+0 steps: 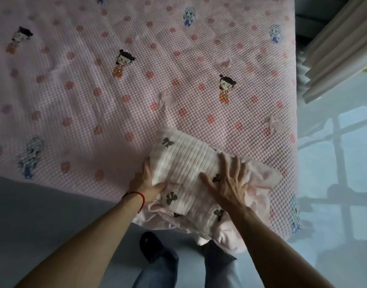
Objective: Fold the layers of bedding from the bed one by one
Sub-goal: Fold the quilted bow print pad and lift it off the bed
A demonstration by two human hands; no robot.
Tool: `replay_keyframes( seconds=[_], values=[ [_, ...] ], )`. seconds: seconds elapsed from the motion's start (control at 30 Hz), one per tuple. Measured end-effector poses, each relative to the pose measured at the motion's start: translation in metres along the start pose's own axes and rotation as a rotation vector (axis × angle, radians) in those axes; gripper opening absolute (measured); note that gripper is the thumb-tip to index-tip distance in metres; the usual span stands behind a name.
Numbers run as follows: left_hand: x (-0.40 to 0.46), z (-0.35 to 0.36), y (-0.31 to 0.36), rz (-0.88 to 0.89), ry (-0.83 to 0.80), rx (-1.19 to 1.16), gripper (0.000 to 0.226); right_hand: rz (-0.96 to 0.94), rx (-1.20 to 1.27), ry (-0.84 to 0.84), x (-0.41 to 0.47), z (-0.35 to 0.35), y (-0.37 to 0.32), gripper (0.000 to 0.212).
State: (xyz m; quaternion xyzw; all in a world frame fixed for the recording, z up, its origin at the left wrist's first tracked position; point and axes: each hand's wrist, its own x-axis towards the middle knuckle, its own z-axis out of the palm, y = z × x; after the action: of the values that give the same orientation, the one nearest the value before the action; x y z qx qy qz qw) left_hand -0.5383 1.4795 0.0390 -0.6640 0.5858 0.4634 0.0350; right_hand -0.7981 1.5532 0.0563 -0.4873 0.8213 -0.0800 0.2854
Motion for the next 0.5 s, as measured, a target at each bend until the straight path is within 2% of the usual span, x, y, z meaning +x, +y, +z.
replay_keyframes(
  seconds=[0.17, 0.33, 0.4, 0.47, 0.5],
  values=[
    [0.008, 0.031, -0.014, -0.006, -0.087, -0.138, 0.105, -0.044, -0.031, -0.075, 0.013, 0.030, 0.033, 0.108],
    [0.030, 0.043, -0.014, 0.031, -0.077, -0.144, 0.103, -0.071, -0.112, -0.061, 0.053, 0.054, 0.055, 0.102],
    [0.035, 0.044, -0.016, -0.045, -0.147, -0.153, 0.111, -0.119, -0.082, -0.012, 0.061, 0.065, 0.063, 0.101],
    [0.037, 0.041, -0.019, -0.163, -0.223, -0.124, 0.132, -0.161, -0.039, 0.045, 0.063, 0.073, 0.071, 0.099],
    [0.036, 0.038, -0.016, -0.205, -0.268, -0.119, 0.135, -0.169, -0.025, 0.053, 0.065, 0.077, 0.076, 0.098]
  ],
)
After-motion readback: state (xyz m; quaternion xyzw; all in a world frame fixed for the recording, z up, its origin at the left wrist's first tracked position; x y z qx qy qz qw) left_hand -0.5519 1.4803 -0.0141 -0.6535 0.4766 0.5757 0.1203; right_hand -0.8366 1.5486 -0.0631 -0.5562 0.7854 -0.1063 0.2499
